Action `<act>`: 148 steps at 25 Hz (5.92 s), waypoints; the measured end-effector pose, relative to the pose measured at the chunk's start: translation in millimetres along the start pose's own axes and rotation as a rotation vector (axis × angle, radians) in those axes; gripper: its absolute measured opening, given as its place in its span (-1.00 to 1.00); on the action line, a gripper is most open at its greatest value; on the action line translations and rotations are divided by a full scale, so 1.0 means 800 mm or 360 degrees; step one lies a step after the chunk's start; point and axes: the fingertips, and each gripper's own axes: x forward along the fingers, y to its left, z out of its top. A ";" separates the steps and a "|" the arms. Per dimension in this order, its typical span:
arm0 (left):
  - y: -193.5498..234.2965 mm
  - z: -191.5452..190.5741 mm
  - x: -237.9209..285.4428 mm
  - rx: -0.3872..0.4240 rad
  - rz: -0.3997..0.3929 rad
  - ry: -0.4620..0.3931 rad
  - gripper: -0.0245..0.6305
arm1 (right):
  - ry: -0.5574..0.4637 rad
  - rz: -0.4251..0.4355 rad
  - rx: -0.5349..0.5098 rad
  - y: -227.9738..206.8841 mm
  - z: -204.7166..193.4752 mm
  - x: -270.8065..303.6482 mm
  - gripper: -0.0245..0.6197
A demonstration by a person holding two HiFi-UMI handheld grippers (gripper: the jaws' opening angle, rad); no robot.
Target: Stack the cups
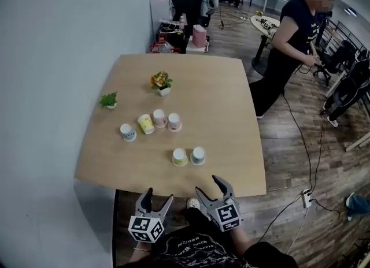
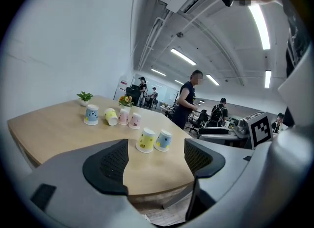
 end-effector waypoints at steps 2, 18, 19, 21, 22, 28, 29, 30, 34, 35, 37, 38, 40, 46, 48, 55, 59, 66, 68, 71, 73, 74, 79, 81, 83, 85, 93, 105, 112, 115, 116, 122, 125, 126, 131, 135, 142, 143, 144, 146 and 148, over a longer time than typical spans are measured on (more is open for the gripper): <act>0.004 0.010 0.025 0.0005 0.0004 0.0001 0.19 | -0.0001 0.0021 0.0001 -0.018 0.008 0.019 0.03; 0.025 0.048 0.156 0.0051 0.0001 0.0054 0.19 | -0.0002 0.0118 0.0044 -0.113 0.029 0.108 0.03; 0.026 0.049 0.158 0.0043 -0.0003 0.0059 0.19 | 0.0005 0.0121 0.0043 -0.113 0.029 0.110 0.03; 0.025 0.048 0.160 0.0028 -0.0015 0.0077 0.19 | 0.0027 0.0128 0.0036 -0.111 0.031 0.110 0.03; 0.026 0.048 0.161 0.0030 -0.0025 0.0091 0.19 | 0.0031 0.0126 0.0035 -0.110 0.033 0.111 0.03; 0.023 0.043 0.180 0.0105 -0.0090 0.0196 0.19 | 0.0020 0.0084 0.0033 -0.112 0.041 0.120 0.03; 0.024 0.040 0.183 0.0113 -0.0100 0.0218 0.19 | 0.0031 0.0082 0.0021 -0.112 0.040 0.121 0.03; 0.024 0.038 0.187 0.0121 -0.0114 0.0238 0.19 | 0.0048 0.0086 0.0016 -0.112 0.037 0.124 0.03; 0.024 0.028 0.208 0.0197 -0.0195 0.0305 0.19 | 0.0182 0.0222 -0.0023 -0.104 0.013 0.142 0.03; 0.023 0.025 0.213 0.0221 -0.0218 0.0324 0.19 | 0.0216 0.0245 -0.0042 -0.102 0.007 0.147 0.03; 0.022 0.020 0.221 0.0250 -0.0263 0.0350 0.19 | 0.0253 0.0260 -0.0058 -0.101 -0.002 0.153 0.03; 0.022 0.019 0.224 0.0256 -0.0281 0.0359 0.19 | 0.0264 0.0262 -0.0062 -0.101 -0.004 0.156 0.03; 0.023 0.015 0.230 0.0266 -0.0307 0.0387 0.19 | 0.0286 0.0272 -0.0080 -0.100 -0.008 0.163 0.03; 0.025 -0.004 0.248 0.0312 -0.0378 0.0520 0.19 | 0.0364 0.0306 -0.0129 -0.099 -0.026 0.183 0.03; 0.025 -0.006 0.254 0.0331 -0.0386 0.0526 0.19 | 0.0382 0.0306 -0.0134 -0.100 -0.031 0.188 0.03; 0.022 -0.008 0.267 0.0388 -0.0420 0.0561 0.19 | 0.0431 0.0322 -0.0165 -0.098 -0.040 0.193 0.03; 0.023 -0.012 0.269 0.0531 -0.0402 0.0587 -0.16 | 0.0446 0.0309 -0.0201 -0.098 -0.043 0.194 -0.11; 0.023 -0.013 0.270 0.0587 -0.0420 0.0603 -0.19 | 0.0443 0.0307 -0.0214 -0.098 -0.043 0.194 -0.17; 0.024 -0.012 0.269 0.0598 -0.0415 0.0599 -0.19 | 0.0427 0.0308 -0.0212 -0.097 -0.040 0.193 -0.17; 0.027 -0.005 0.265 0.0599 -0.0406 0.0580 -0.19 | 0.0418 0.0337 -0.0221 -0.091 -0.037 0.194 -0.17; 0.031 -0.003 0.261 0.0579 -0.0402 0.0571 -0.19 | 0.0420 0.0363 -0.0237 -0.083 -0.038 0.195 -0.17; 0.032 -0.003 0.258 0.0569 -0.0403 0.0571 -0.19 | 0.0420 0.0376 -0.0241 -0.079 -0.038 0.195 -0.17; 0.041 -0.007 0.241 0.0594 -0.0387 0.0564 -0.19 | 0.0426 0.0465 -0.0283 -0.053 -0.040 0.197 -0.17; 0.046 -0.010 0.235 0.0590 -0.0375 0.0572 -0.19 | 0.0425 0.0496 -0.0307 -0.044 -0.039 0.199 -0.17; 0.049 -0.012 0.231 0.0578 -0.0366 0.0578 -0.19 | 0.0419 0.0514 -0.0312 -0.038 -0.039 0.201 -0.17; 0.050 -0.011 0.229 0.0569 -0.0363 0.0568 -0.19 | 0.0415 0.0521 -0.0314 -0.035 -0.039 0.202 -0.17; 0.050 -0.019 0.229 0.0446 -0.0359 0.0597 0.13 | 0.0371 0.0563 -0.0182 -0.032 -0.033 0.198 0.17; 0.081 0.072 0.199 0.0038 -0.0383 0.0307 0.42 | 0.0103 0.0506 -0.0055 -0.069 0.059 0.188 0.17; 0.114 0.159 0.187 -0.0061 -0.0240 -0.0061 0.42 | 0.0031 0.0505 -0.0222 -0.101 0.124 0.242 0.17; 0.121 0.169 0.176 0.0015 -0.0224 -0.0063 0.42 | 0.0051 0.0537 -0.0240 -0.101 0.128 0.282 0.17; 0.124 0.170 0.173 0.0038 -0.0204 -0.0060 0.42 | 0.0066 0.0536 -0.0242 -0.103 0.127 0.296 0.17; 0.150 0.170 0.159 0.0000 -0.0001 -0.0106 0.42 | 0.0220 0.0516 -0.0286 -0.111 0.092 0.380 0.17; 0.163 0.167 0.147 -0.0035 0.0093 -0.0114 0.42 | 0.0283 0.0505 -0.0281 -0.114 0.074 0.409 0.17; 0.168 0.166 0.144 -0.0044 0.0116 -0.0108 0.42 | 0.0301 0.0502 -0.0283 -0.114 0.069 0.417 0.17; 0.180 0.157 0.133 -0.0052 0.0206 -0.0076 0.42 | 0.0379 0.0525 -0.0307 -0.117 0.045 0.444 0.17; 0.178 0.147 0.132 -0.0064 0.0210 -0.0035 0.42 | 0.0411 0.0550 -0.0292 -0.114 0.032 0.453 0.11; 0.165 0.140 0.138 -0.0054 0.0183 -0.0014 0.42 | 0.0399 0.0525 -0.0315 -0.118 0.034 0.452 -0.10; 0.164 0.141 0.137 -0.0052 0.0181 -0.0018 0.42 | 0.0392 0.0522 -0.0310 -0.119 0.037 0.450 -0.10; 0.162 0.143 0.137 -0.0050 0.0179 -0.0024 0.42 | 0.0382 0.0520 -0.0303 -0.119 0.041 0.447 -0.10; 0.161 0.145 0.137 -0.0051 0.0173 -0.0038 0.42 | 0.0362 0.0520 -0.0304 -0.119 0.050 0.439 -0.10; 0.158 0.144 0.136 -0.0056 0.0162 -0.0043 0.42 | 0.0351 0.0530 -0.0337 -0.116 0.057 0.430 -0.10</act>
